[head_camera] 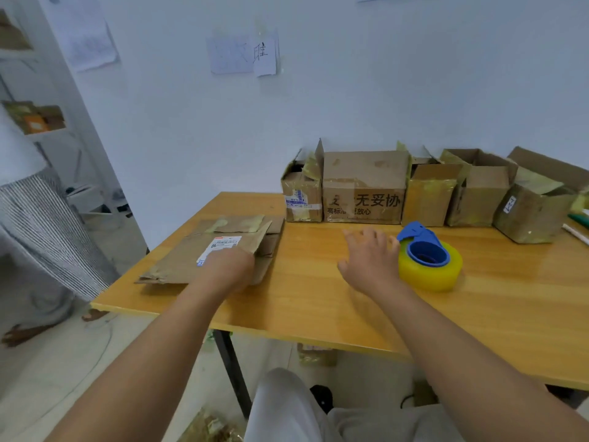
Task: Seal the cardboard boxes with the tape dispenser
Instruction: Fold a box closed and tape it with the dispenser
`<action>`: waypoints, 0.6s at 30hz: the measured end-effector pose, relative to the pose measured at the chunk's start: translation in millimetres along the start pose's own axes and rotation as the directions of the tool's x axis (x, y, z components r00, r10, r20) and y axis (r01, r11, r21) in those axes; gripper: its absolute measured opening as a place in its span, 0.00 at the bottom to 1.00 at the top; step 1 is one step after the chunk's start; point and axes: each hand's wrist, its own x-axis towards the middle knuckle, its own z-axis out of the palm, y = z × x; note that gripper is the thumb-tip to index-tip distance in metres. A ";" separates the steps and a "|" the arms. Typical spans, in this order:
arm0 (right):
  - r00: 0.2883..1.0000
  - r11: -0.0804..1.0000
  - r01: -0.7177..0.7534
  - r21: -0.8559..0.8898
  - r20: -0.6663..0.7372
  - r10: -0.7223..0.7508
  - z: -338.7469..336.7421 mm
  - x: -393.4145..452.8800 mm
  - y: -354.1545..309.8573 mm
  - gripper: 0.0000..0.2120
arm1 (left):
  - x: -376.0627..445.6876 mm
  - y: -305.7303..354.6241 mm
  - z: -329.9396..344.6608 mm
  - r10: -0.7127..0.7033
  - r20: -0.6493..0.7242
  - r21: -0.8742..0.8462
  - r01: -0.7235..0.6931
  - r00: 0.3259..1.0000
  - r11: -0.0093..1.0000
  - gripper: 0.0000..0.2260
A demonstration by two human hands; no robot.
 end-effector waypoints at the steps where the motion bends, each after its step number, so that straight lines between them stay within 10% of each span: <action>1: 0.999 0.999 0.034 0.030 0.011 -0.034 -0.2 -3.2 -8.5 0.28 | -11.8 -12.2 -8.3 -0.003 -0.016 -0.018 0.002 1.000 1.000 0.09; 8: 0.966 0.864 0.057 0.500 0.191 -0.175 8.9 -3.6 -40.8 0.38 | -75.9 -108.6 -62.4 -0.142 -0.368 -0.514 -0.074 0.919 0.855 0.08; 13: 0.972 0.285 -0.187 0.940 0.219 -0.087 -4.0 11.5 -55.3 0.55 | -83.1 -107.1 -57.0 -0.267 -0.625 -0.776 -0.545 0.734 0.318 0.09; 18: 0.992 0.144 -0.130 0.981 0.129 0.011 -19.6 31.1 -62.8 0.61 | -68.7 -63.7 -31.7 -0.481 -0.611 -0.744 -0.664 0.629 0.078 0.13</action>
